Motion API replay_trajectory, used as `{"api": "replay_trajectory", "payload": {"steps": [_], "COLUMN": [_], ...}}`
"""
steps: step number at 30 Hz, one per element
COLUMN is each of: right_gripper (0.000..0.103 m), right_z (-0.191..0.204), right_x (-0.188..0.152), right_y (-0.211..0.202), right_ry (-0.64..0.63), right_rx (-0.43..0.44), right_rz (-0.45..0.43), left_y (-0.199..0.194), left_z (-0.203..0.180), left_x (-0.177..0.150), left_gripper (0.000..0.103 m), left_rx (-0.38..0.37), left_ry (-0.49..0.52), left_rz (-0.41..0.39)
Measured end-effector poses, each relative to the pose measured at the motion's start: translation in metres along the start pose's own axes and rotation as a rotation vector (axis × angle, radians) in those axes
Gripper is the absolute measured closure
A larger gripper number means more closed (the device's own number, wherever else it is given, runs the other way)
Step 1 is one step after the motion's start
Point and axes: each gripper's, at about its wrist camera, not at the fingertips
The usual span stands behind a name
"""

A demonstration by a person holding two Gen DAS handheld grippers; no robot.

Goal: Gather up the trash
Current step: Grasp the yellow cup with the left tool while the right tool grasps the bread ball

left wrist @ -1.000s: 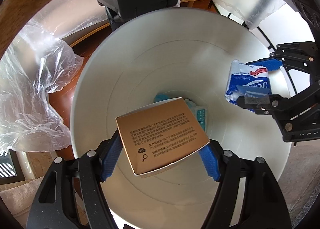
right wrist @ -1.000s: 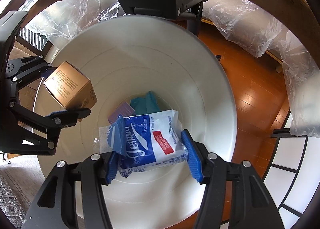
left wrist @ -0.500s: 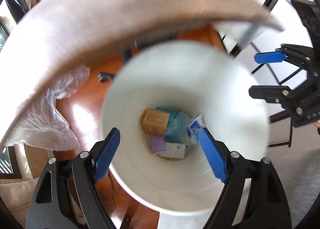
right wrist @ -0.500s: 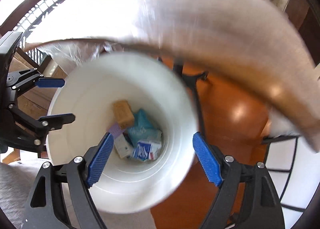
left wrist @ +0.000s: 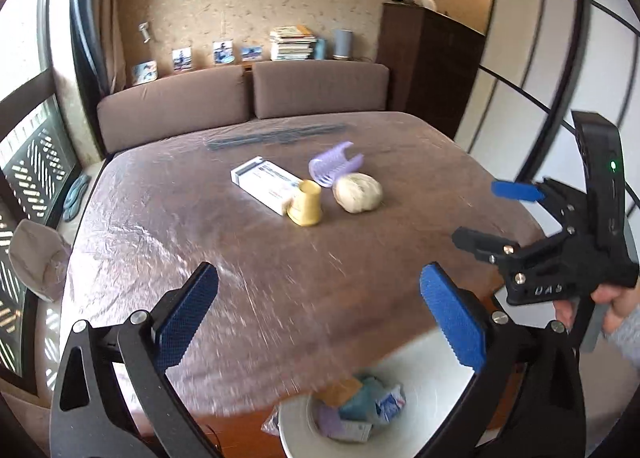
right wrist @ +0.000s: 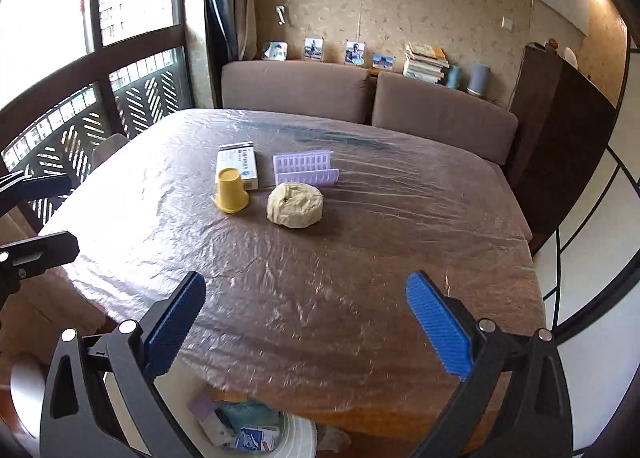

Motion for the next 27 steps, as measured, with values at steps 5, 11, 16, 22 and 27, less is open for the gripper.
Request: {"api": "replay_trajectory", "payload": {"steps": [5, 11, 16, 22, 27], "right_gripper": [0.004, 0.004, 0.012, 0.019, 0.02], "right_z": [-0.011, -0.016, -0.023, -0.028, -0.033], "right_x": [0.022, 0.036, 0.047, 0.053, 0.058], "right_y": [0.055, 0.104, 0.132, 0.148, 0.152], "right_ry": [0.029, 0.098, 0.09, 0.1, 0.095], "right_rx": [0.008, 0.076, 0.072, 0.093, 0.101], "right_rz": [0.057, 0.117, 0.155, 0.163, 0.151], "left_y": [0.051, 0.093, 0.118, 0.136, 0.143], "left_z": [0.01, 0.01, 0.011, 0.017, 0.018], "left_x": [0.019, 0.023, 0.024, 0.03, 0.035], "left_gripper": [0.001, 0.004, 0.02, 0.033, 0.041], "left_rx": [0.045, 0.059, 0.044, 0.013, 0.006], "left_ry": [-0.025, -0.026, -0.044, -0.092, -0.107], "left_rz": [0.032, 0.08, 0.121, 0.152, 0.147]}}
Point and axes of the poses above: each gripper's, at about its wrist camera, not at the fingertips, and y roughly the way its jaws point, z to its left, x to its top, and after that the axes turned 10 degrees about -y, right-handed
